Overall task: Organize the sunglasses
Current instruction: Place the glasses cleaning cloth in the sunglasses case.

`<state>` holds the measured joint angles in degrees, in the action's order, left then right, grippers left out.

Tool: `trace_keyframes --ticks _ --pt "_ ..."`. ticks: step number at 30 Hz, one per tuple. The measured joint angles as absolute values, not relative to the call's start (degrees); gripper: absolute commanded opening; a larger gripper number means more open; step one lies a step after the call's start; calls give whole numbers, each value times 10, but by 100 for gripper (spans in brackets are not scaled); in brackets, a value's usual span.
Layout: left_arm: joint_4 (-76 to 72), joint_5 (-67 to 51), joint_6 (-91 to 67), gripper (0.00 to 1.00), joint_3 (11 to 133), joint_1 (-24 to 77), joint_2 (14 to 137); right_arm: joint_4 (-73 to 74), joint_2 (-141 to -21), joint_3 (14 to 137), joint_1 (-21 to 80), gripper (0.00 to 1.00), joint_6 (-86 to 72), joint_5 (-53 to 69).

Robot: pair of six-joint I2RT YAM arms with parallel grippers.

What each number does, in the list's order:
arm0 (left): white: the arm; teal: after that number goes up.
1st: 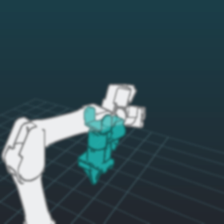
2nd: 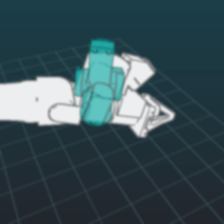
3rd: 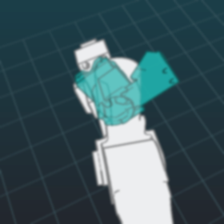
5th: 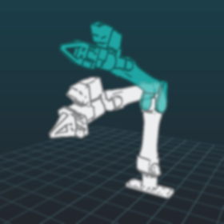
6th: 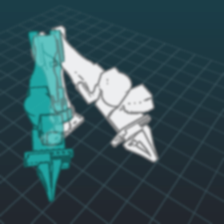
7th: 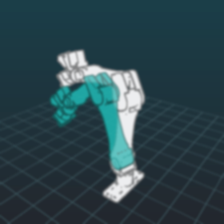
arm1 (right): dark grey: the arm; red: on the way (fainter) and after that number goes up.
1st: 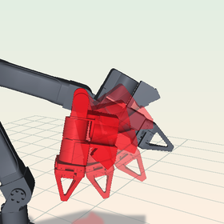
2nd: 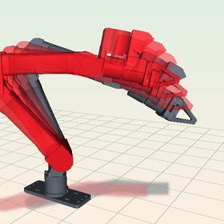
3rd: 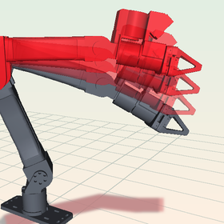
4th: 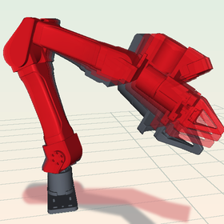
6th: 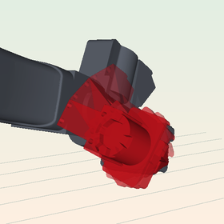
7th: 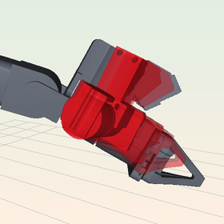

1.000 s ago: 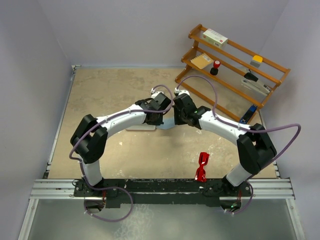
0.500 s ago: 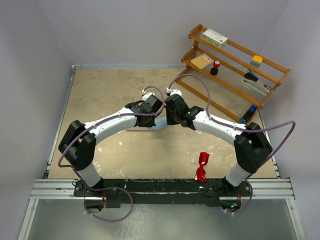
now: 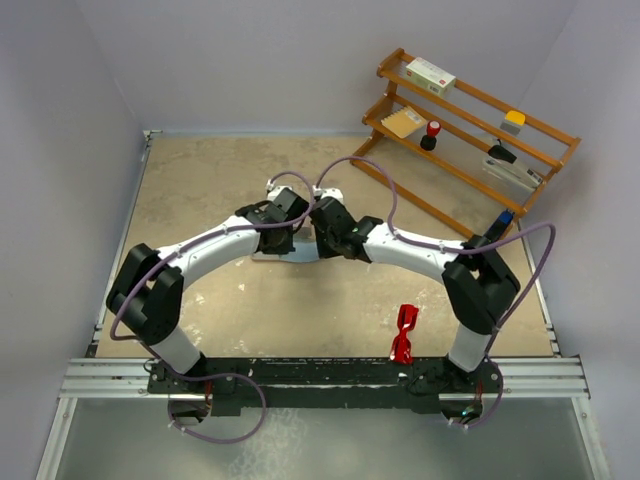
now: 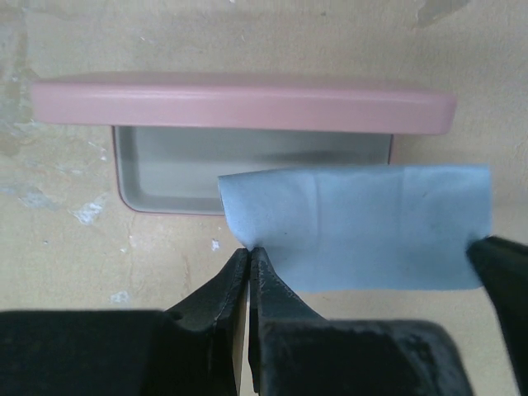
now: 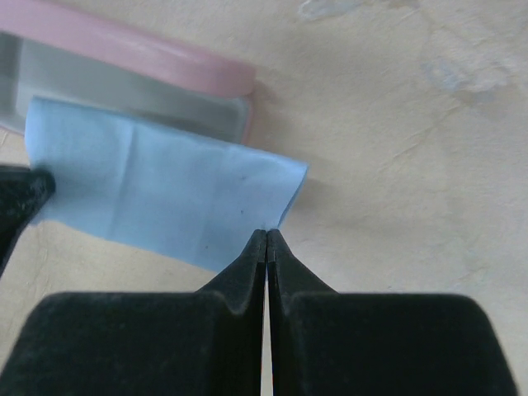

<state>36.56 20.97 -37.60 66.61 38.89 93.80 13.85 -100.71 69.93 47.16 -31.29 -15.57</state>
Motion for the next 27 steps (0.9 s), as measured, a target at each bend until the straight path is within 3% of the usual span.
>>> trace_keyframes --ticks 27 --pt "311 171 -334 0 598 324 898 128 -1067 731 521 0 -356 -175"
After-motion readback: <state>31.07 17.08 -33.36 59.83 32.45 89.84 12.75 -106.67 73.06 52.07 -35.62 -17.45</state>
